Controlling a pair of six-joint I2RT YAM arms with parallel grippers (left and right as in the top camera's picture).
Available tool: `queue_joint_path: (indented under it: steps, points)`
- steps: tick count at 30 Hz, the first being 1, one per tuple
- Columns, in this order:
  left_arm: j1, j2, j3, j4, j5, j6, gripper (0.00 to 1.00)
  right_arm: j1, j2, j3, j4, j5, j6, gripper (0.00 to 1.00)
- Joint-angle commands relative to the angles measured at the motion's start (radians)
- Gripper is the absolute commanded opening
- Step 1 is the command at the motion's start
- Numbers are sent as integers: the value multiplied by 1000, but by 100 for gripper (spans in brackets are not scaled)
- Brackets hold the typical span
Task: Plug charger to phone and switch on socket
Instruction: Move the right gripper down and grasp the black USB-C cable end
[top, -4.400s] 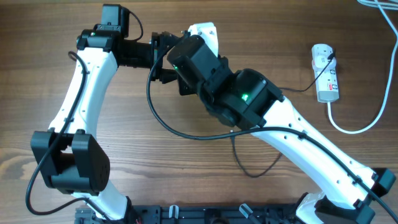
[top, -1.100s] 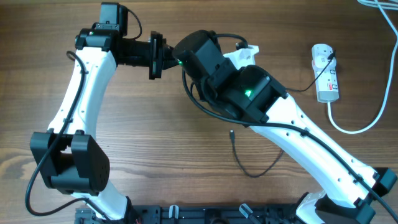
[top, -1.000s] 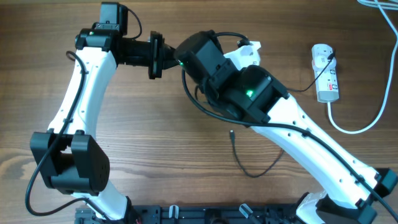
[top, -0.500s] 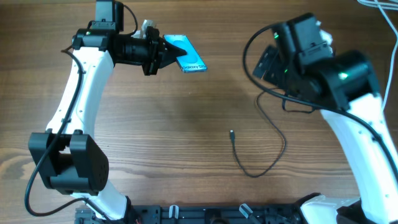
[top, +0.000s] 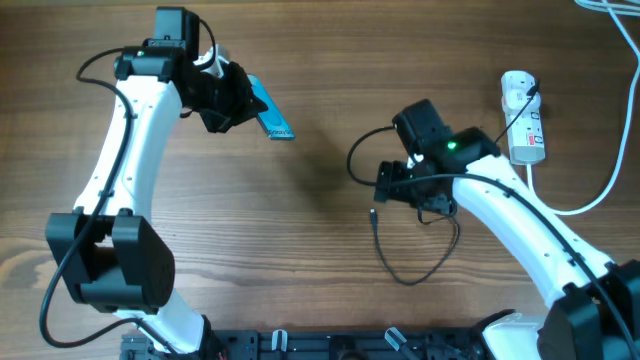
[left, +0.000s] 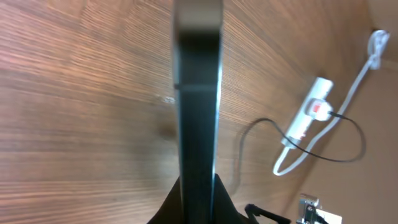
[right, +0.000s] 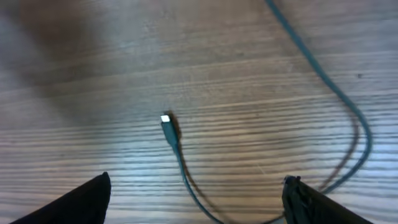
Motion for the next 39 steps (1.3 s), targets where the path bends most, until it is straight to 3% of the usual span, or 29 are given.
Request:
queue_joint_path:
  steps: [1, 3, 5, 8, 16, 21, 25, 39]
  points:
    - [-34, -25, 8, 3, -86, 41, 4, 9, 14, -62, 45, -66, -28, 83]
    - [-41, -25, 8, 4, -113, 40, 4, 23, 37, -68, 45, -63, -70, 75]
    - [-42, -25, 8, 3, -131, 37, 4, 35, 69, -68, 52, -63, -72, 57]
    - [-42, -23, 8, 3, -133, 37, 4, 63, 127, -68, 89, -59, -69, 48]
    - [-42, -23, 8, 3, -133, 29, 4, 169, 254, -68, 145, 62, -25, 39]
    - [-42, -23, 8, 3, -133, 30, 4, 216, 296, -69, 163, 74, -20, 38]
    - [-42, -23, 8, 3, -133, 30, 4, 220, 309, -71, 162, 102, -14, 29]
    - [-42, -23, 8, 6, -133, 11, 4, 244, 317, -120, 180, 101, 3, 24]
